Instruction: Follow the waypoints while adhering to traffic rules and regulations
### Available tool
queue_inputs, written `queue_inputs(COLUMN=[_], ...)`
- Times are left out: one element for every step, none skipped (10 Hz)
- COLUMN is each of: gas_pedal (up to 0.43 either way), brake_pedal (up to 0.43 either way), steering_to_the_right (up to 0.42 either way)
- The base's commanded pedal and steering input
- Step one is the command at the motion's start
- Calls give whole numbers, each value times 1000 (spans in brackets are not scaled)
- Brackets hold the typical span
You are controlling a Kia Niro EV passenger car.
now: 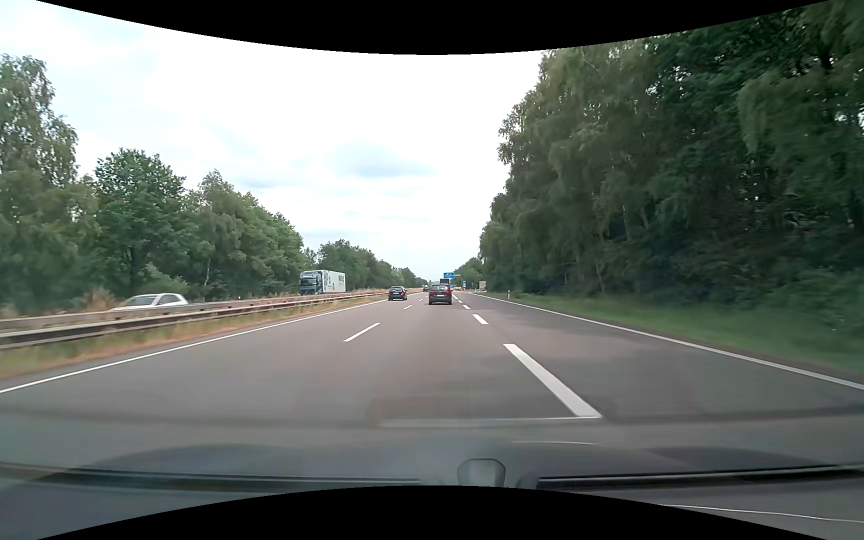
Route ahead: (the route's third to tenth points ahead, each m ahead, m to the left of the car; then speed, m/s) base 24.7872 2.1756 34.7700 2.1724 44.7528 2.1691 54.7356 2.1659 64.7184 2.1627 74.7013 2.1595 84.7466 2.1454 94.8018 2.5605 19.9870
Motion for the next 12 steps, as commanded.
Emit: queue_inputs(gas_pedal=[197, 228, 228, 228, 228, 228, 228, 228, 228, 228, 228, 228], brake_pedal=[0, 0, 0, 0, 0, 0, 0, 0, 0, 0, 0, 0], steering_to_the_right=[-2, -2, -3, -2, -2, -2, -3, -2, -2, -2, -2, -3])
